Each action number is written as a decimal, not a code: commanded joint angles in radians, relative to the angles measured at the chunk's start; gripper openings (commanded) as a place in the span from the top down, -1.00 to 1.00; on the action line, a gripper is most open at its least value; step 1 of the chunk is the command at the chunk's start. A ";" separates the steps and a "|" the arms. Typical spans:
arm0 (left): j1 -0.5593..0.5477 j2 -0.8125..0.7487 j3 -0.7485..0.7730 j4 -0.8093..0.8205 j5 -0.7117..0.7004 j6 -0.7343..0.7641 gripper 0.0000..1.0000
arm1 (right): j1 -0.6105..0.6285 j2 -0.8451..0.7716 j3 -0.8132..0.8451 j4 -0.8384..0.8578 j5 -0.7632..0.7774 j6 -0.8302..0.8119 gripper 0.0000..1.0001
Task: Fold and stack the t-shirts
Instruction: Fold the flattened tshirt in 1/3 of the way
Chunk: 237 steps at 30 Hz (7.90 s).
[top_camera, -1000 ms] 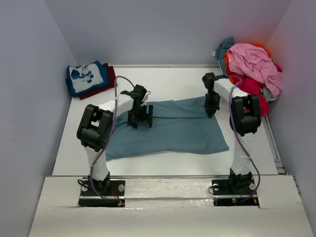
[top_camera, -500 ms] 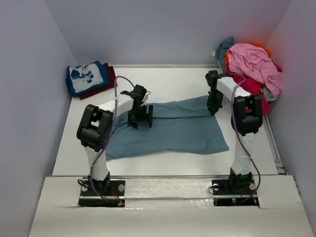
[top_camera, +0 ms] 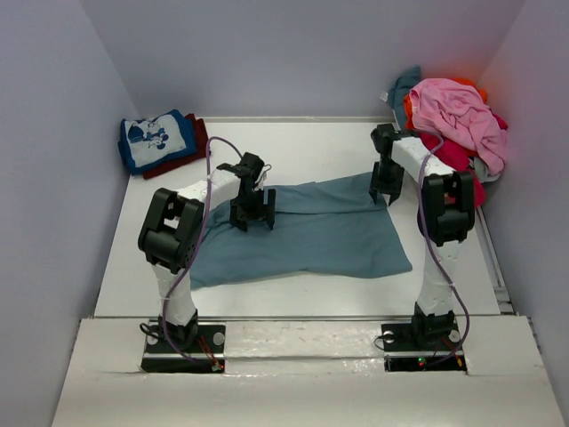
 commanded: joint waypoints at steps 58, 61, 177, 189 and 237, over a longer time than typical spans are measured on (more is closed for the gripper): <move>0.109 -0.062 0.100 -0.144 -0.344 -0.149 -0.85 | -0.007 0.038 -0.058 0.090 -0.141 -0.001 0.68; 0.134 -0.070 0.089 -0.127 -0.346 -0.143 -0.85 | -0.007 0.032 -0.059 0.090 -0.139 -0.001 0.68; 0.003 -0.332 -0.126 -0.175 -0.348 -0.194 -0.76 | -0.007 0.009 -0.127 0.113 -0.138 -0.009 0.70; 0.126 -0.131 0.040 -0.094 -0.292 -0.183 -0.74 | -0.007 -0.010 -0.150 0.124 -0.139 -0.011 0.70; 0.362 -0.068 0.058 0.020 -0.230 -0.180 -0.73 | -0.007 -0.006 -0.173 0.130 -0.130 -0.015 0.70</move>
